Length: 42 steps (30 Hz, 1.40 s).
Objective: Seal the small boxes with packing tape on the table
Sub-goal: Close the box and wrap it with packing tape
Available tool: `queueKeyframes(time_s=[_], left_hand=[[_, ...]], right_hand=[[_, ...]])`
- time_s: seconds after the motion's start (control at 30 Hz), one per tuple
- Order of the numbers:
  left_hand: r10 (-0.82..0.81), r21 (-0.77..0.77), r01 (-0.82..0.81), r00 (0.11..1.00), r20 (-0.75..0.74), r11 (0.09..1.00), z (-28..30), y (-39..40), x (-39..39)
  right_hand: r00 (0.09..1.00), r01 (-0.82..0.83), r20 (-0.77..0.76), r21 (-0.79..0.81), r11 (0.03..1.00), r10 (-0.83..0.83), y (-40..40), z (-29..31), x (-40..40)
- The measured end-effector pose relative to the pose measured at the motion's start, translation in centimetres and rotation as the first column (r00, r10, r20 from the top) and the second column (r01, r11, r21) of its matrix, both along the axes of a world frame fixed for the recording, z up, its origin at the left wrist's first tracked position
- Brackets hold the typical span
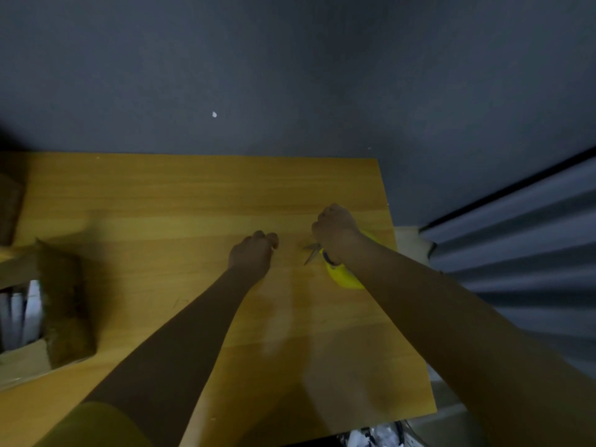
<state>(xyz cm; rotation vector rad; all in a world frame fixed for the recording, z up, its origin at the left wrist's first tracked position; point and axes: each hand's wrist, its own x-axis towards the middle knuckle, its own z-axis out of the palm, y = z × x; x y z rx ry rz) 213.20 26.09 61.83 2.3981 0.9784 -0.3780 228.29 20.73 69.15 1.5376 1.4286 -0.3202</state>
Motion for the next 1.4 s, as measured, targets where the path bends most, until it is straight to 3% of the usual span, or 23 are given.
queueKeyframes(time_s=[0.37,0.53,0.6,0.73,0.97,1.07,1.17,1.3,1.4], left_hand=[[0.056,0.001,-0.056,0.998,-0.012,0.998,-0.1,0.4,-0.7],[0.153,0.005,-0.153,0.987,-0.053,0.988,0.0,1.4,-2.1],[0.149,-0.001,-0.149,0.988,-0.049,0.989,0.3,1.5,-2.1],[0.128,-0.014,-0.128,0.991,-0.030,0.992,1.3,0.9,-1.7],[0.103,-0.032,-0.103,0.995,0.006,0.994,1.7,-0.9,-1.6],[0.100,-0.043,-0.100,0.995,0.010,0.994,1.6,-1.7,-1.8],[0.087,-0.051,-0.086,0.996,0.007,0.995,1.4,-2.5,-2.0],[0.076,-0.060,-0.076,0.997,0.009,0.995,1.1,-3.5,-2.2],[0.056,-0.060,-0.055,0.998,0.012,0.997,1.0,-4.0,-2.3]], right_hand=[[0.996,-0.079,-0.034,-0.049,0.996,0.078,0.7,2.2,-1.2],[0.981,0.176,-0.077,-0.038,0.984,-0.178,0.1,2.2,-0.6],[0.926,0.352,-0.120,-0.069,0.934,-0.358,-0.1,2.4,-0.4],[0.714,0.618,-0.276,-0.183,0.764,-0.644,-0.7,2.7,0.4],[0.506,0.780,-0.516,-0.068,0.622,-0.691,-3.3,2.3,0.9],[0.419,0.862,-0.602,0.029,0.506,-0.679,-6.1,0.4,-0.4],[0.434,0.888,-0.635,0.181,0.423,-0.639,-9.1,-2.4,-2.7],[0.358,0.934,-0.692,0.253,0.254,-0.627,-11.9,-4.9,-5.3],[0.417,0.909,-0.663,0.290,0.299,-0.622,-12.9,-5.7,-6.0]])
